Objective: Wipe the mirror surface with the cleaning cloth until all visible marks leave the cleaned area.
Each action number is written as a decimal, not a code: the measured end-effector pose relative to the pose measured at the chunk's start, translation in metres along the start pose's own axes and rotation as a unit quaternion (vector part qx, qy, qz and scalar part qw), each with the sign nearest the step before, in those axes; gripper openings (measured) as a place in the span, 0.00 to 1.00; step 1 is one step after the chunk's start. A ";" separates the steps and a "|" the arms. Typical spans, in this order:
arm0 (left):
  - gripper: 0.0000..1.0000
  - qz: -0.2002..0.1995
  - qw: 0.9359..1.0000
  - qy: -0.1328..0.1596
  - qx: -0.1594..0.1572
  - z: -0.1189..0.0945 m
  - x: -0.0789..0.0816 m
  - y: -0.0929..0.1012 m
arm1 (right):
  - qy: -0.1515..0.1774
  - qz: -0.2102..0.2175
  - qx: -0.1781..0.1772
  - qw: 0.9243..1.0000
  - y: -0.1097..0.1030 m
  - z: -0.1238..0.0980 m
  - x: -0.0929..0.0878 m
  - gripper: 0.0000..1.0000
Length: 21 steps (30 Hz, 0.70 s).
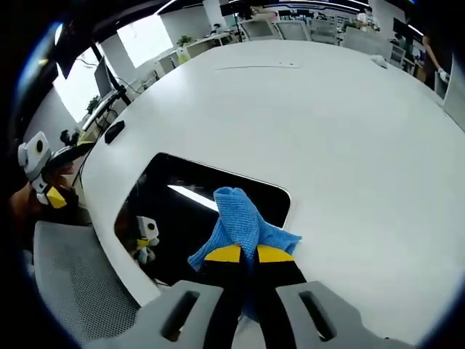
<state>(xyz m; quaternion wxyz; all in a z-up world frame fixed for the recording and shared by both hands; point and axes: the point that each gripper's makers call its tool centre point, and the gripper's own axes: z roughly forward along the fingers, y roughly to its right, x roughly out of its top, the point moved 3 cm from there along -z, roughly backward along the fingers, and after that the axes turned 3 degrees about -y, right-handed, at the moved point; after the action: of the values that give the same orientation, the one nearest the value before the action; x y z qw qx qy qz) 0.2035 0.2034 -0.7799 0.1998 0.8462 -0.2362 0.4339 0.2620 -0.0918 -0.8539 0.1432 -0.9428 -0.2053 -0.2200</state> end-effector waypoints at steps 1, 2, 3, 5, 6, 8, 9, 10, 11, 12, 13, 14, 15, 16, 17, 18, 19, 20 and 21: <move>0.99 0.000 1.000 0.001 0.001 0.000 0.000 0.000 | 0.000 -0.001 -0.001 1.000 0.001 0.001 0.002 0.00; 0.99 0.000 1.000 0.001 0.001 -0.001 0.001 0.001 | -0.001 -0.002 -0.002 1.000 0.002 0.002 0.004 0.00; 0.99 -0.001 1.000 0.001 0.002 -0.002 0.001 0.001 | 0.000 -0.006 -0.004 1.000 0.004 0.003 0.007 0.00; 0.99 -0.001 1.000 0.000 0.004 -0.002 0.000 0.001 | -0.001 -0.006 -0.004 1.000 0.006 0.005 0.011 0.00; 0.99 -0.001 1.000 0.000 0.005 -0.002 0.000 0.001 | -0.002 -0.006 -0.003 1.000 0.007 0.006 0.013 0.00; 0.99 0.000 1.000 -0.002 0.004 -0.002 0.000 0.005 | -0.003 -0.009 -0.006 1.000 0.010 0.008 0.017 0.00; 0.99 -0.001 1.000 -0.002 0.003 -0.002 0.001 0.007 | -0.003 -0.010 -0.007 1.000 0.011 0.010 0.020 0.00; 0.99 0.000 1.000 -0.003 0.003 -0.003 0.001 0.009 | -0.002 -0.010 -0.007 1.000 0.012 0.010 0.021 0.00; 0.99 0.000 1.000 -0.003 0.002 -0.003 0.001 0.010 | -0.003 -0.011 -0.009 1.000 0.013 0.010 0.024 0.00; 0.99 -0.001 1.000 -0.003 0.002 -0.003 0.001 0.010 | -0.002 -0.012 -0.010 1.000 0.013 0.011 0.025 0.00; 0.99 -0.001 1.000 -0.003 0.002 -0.003 0.001 0.010 | -0.002 -0.013 -0.011 1.000 0.014 0.012 0.026 0.00; 0.99 -0.001 1.000 -0.003 0.002 -0.004 0.002 0.011 | -0.002 -0.014 -0.013 1.000 0.015 0.013 0.028 0.00; 0.99 -0.001 1.000 -0.003 0.002 -0.004 0.003 0.012 | -0.002 -0.016 -0.013 1.000 0.016 0.014 0.029 0.00; 0.99 -0.001 1.000 -0.004 0.003 -0.005 0.004 0.013 | -0.001 -0.017 -0.015 1.000 0.017 0.014 0.031 0.00; 0.99 0.000 1.000 -0.003 0.002 -0.006 0.004 0.013 | 0.000 -0.017 -0.015 1.000 0.017 0.015 0.032 0.00; 0.99 0.000 1.000 -0.003 0.003 -0.006 0.004 0.012 | 0.001 -0.017 -0.016 1.000 0.018 0.015 0.033 0.00; 0.99 -0.001 1.000 -0.003 0.003 -0.006 0.004 0.011 | 0.003 -0.016 -0.016 1.000 0.019 0.016 0.035 0.00; 0.99 0.000 1.000 -0.003 0.004 -0.006 0.005 0.011 | 0.004 -0.013 -0.017 1.000 0.020 0.017 0.036 0.00; 0.99 0.000 1.000 -0.003 0.005 -0.007 0.005 0.011 | 0.005 -0.013 -0.017 1.000 0.020 0.017 0.037 0.00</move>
<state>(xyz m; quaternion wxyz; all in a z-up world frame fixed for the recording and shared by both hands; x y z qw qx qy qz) 0.1956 0.1971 -0.7706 0.1953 0.8484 -0.2348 0.4324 0.3074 -0.0911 -0.8549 0.1252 -0.9413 -0.2133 -0.2297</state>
